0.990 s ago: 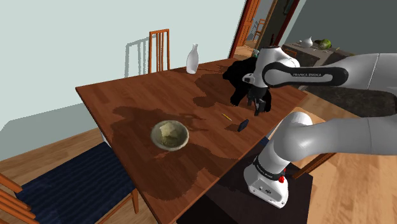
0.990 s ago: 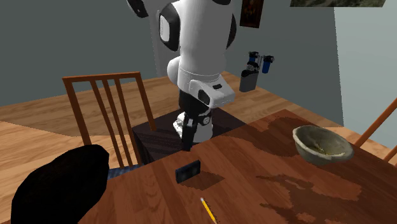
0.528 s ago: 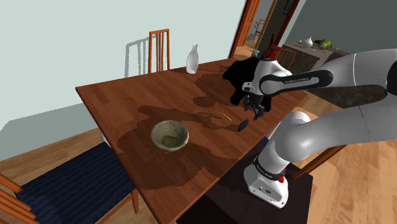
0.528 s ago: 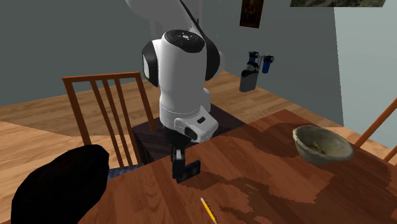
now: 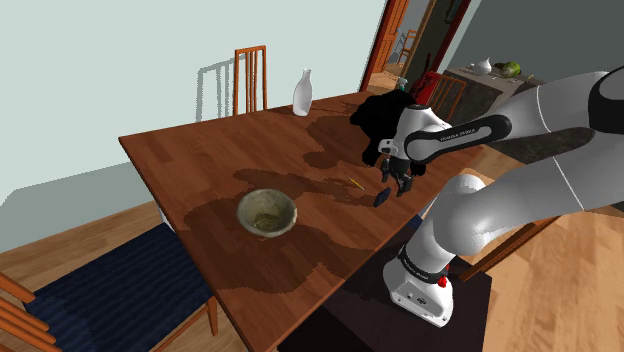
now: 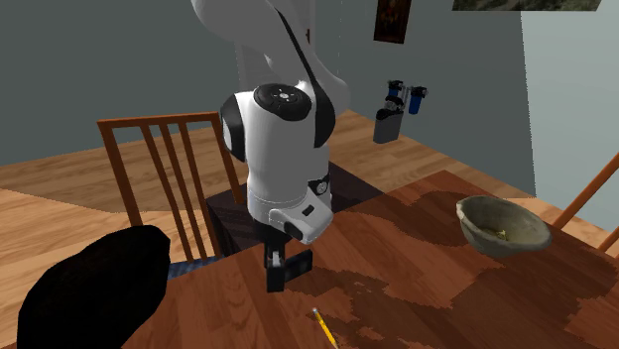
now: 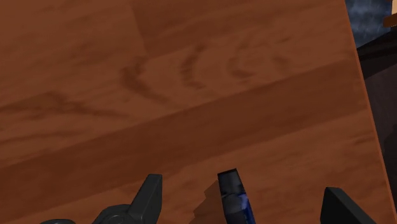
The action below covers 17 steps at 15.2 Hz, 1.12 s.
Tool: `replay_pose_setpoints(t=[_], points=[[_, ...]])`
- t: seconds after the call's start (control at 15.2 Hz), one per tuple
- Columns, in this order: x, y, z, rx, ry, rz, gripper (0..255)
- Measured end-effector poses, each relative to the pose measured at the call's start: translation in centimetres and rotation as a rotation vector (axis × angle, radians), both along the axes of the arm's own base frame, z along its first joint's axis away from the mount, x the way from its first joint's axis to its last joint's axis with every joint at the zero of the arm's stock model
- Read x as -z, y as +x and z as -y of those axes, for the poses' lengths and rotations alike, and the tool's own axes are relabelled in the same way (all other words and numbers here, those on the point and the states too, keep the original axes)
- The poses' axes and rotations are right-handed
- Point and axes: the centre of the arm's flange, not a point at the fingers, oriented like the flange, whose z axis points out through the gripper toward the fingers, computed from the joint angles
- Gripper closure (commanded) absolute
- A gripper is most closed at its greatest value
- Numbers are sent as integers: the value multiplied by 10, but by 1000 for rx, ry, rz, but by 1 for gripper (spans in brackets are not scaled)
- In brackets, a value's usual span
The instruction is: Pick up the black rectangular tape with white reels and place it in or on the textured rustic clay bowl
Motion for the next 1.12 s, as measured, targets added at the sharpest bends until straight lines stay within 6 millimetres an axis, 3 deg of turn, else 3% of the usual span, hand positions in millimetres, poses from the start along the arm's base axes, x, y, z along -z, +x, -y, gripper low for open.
replay_pose_setpoints(t=[0.33,0.4,1.12], points=[[2,0,0,0,0,0,0],[2,0,0,0,0,0,255],[-1,0,0,0,0,1,255]])
